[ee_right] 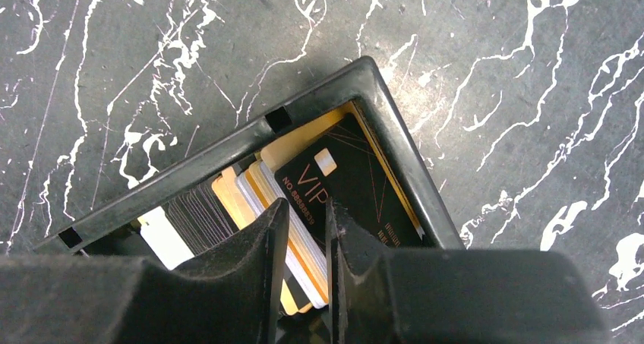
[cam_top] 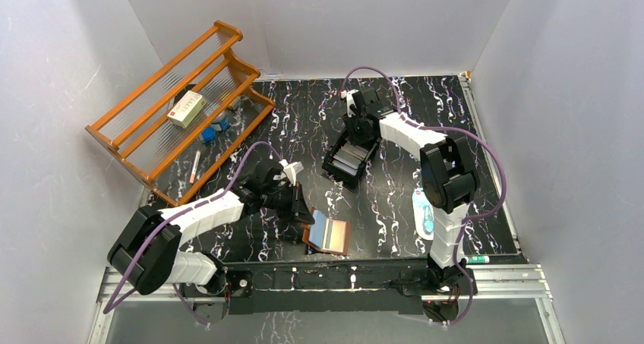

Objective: Put the credit cards into the card holder
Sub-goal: Pick up the credit card from the storage box, then insert the credit card into the card holder.

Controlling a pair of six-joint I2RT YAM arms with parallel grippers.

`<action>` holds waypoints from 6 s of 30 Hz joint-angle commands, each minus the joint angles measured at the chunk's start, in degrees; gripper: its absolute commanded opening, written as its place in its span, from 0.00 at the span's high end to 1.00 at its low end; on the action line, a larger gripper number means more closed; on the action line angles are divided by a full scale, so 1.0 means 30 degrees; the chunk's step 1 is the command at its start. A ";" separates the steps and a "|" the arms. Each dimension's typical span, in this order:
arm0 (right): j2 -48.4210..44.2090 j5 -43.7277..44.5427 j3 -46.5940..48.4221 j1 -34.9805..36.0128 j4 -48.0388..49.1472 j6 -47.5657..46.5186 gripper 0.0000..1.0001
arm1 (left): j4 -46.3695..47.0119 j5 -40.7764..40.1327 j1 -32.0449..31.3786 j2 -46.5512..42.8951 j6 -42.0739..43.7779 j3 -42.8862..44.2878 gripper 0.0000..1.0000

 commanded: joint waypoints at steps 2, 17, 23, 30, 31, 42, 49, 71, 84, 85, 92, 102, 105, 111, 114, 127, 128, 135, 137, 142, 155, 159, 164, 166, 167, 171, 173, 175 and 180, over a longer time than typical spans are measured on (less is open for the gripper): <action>-0.1147 -0.0383 0.0199 -0.0229 -0.0232 0.0095 0.70 | -0.0058 0.0396 0.0073 -0.0554 0.0146 0.0270 1.00; -0.0279 -0.0335 0.0634 -0.0359 -0.0435 -0.0347 0.40 | 0.0028 0.0509 0.0077 -0.0397 0.0146 0.0331 1.00; 0.0743 -0.0796 0.0601 -0.0381 -0.0366 -0.0322 0.40 | 0.0001 0.0519 0.0069 -0.0420 0.0146 0.0304 1.00; 0.0365 -0.1364 0.0730 -0.0367 -0.0519 -0.0082 0.65 | 0.0116 0.0588 0.0055 -0.0343 0.0109 0.0306 1.00; 0.0185 -0.1454 0.0705 -0.0370 -0.0512 -0.0011 0.67 | 0.0100 0.0596 0.0074 -0.0340 0.0101 0.0307 1.00; -0.0732 -0.2105 0.0107 -0.0367 -0.0385 0.0426 0.70 | 0.0206 0.0626 0.0077 -0.0457 0.0057 0.0186 1.00; -0.0908 -0.2675 0.0140 -0.0381 -0.0454 0.0688 0.70 | 0.0264 0.0647 0.0070 -0.0501 0.0032 0.0149 1.00; -0.2132 -0.0215 0.0680 -0.0388 -0.1407 0.1036 1.00 | -0.0266 0.0106 0.0067 -0.0400 0.0102 0.0302 1.00; -0.4467 -0.0855 0.0669 -0.0312 -0.1416 0.2765 1.00 | -0.2896 -0.1841 0.0060 -0.0261 0.0795 0.1115 0.99; -0.4766 -0.0954 0.0668 -0.0249 -0.1518 0.3088 1.00 | -0.2875 -0.1799 0.0069 -0.0293 0.0802 0.1104 1.00; -0.8090 -0.1450 -0.0949 0.0137 -0.1954 0.7535 1.00 | -0.0105 -0.0652 0.0092 -0.1179 -0.0961 0.0717 1.00; -1.4376 -0.4544 -0.8138 0.0951 0.1787 1.2478 1.00 | 0.6205 0.0019 0.0077 0.0532 -0.5248 -0.0071 1.00; -1.5738 -0.5052 -1.0475 0.1391 0.2805 1.3777 1.00 | 0.7986 -0.0235 0.0062 0.1350 -0.6456 -0.0606 1.00; -1.7556 -0.5360 -1.6050 0.3413 0.7016 1.6599 1.00 | 0.9543 -0.0861 0.0048 0.2825 -0.7374 -0.1891 0.89; -1.7626 -0.5205 -1.8095 0.4266 0.8479 1.7431 1.00 | 0.7736 -0.1546 0.0048 0.2865 -0.6348 -0.1830 0.77; -1.6807 -0.4085 -2.0876 0.4485 1.0400 1.6957 1.00 | 0.2661 -0.3542 0.0048 0.2191 -0.3285 -0.1126 0.65; -1.6661 -0.4104 -2.0933 0.4470 1.0558 1.6970 1.00 | 0.2560 -0.3582 0.0048 0.1963 -0.3214 -0.1187 0.64; -1.6442 -0.4224 -2.1976 0.4463 1.1968 1.7591 1.00 | 0.3018 -0.2946 0.0048 0.1123 -0.3311 -0.2084 1.00; -1.7025 -0.4151 -2.3327 0.4449 1.3456 1.8341 1.00 | 0.2937 -0.2947 0.0048 0.1122 -0.3194 -0.2331 1.00; -1.7183 -0.3786 -2.4185 0.4465 1.5203 1.9169 1.00 | 0.3128 -0.2715 0.0025 0.1209 -0.3281 -0.2631 1.00; -1.6355 -0.4477 -2.4685 0.4469 1.7607 1.9465 1.00 | 0.3517 -0.2574 -0.0040 0.1447 -0.3457 -0.2881 1.00; -1.6244 -0.4580 -2.4892 0.4482 1.7945 1.9584 1.00 | 0.3615 -0.2589 -0.0098 0.1524 -0.3537 -0.2915 1.00; -1.6083 -0.4449 -2.5053 0.4479 1.7990 1.9583 1.00 | 0.3693 -0.2569 -0.0157 0.1534 -0.3603 -0.2931 1.00; -1.5986 -0.4428 -2.5082 0.4461 1.8038 1.9679 1.00 | 0.3700 -0.2585 -0.0157 0.1503 -0.3604 -0.2949 1.00; -1.5881 -0.4490 -2.5084 0.4462 1.8100 1.9733 1.00 | 0.3694 -0.2610 -0.0157 0.1498 -0.3618 -0.2945 1.00; -1.5264 -0.4908 -2.5203 0.4459 1.8685 2.0366 1.00 | 0.3722 -0.2596 -0.0179 0.1542 -0.3633 -0.2938 1.00; -1.4983 -0.4990 -2.5375 0.4478 1.9150 2.0755 1.00 | 0.3750 -0.2596 -0.0208 0.1606 -0.3660 -0.2944 1.00; -1.4796 -0.4983 -2.5488 0.4486 1.9323 2.0963 1.00 | 0.3803 -0.2596 -0.0231 0.1621 -0.3660 -0.2955 1.00; -1.4599 -0.4775 -2.5824 0.4490 1.9728 2.1207 1.00 | 0.3817 -0.2626 -0.0245 0.1598 -0.3681 -0.3001 1.00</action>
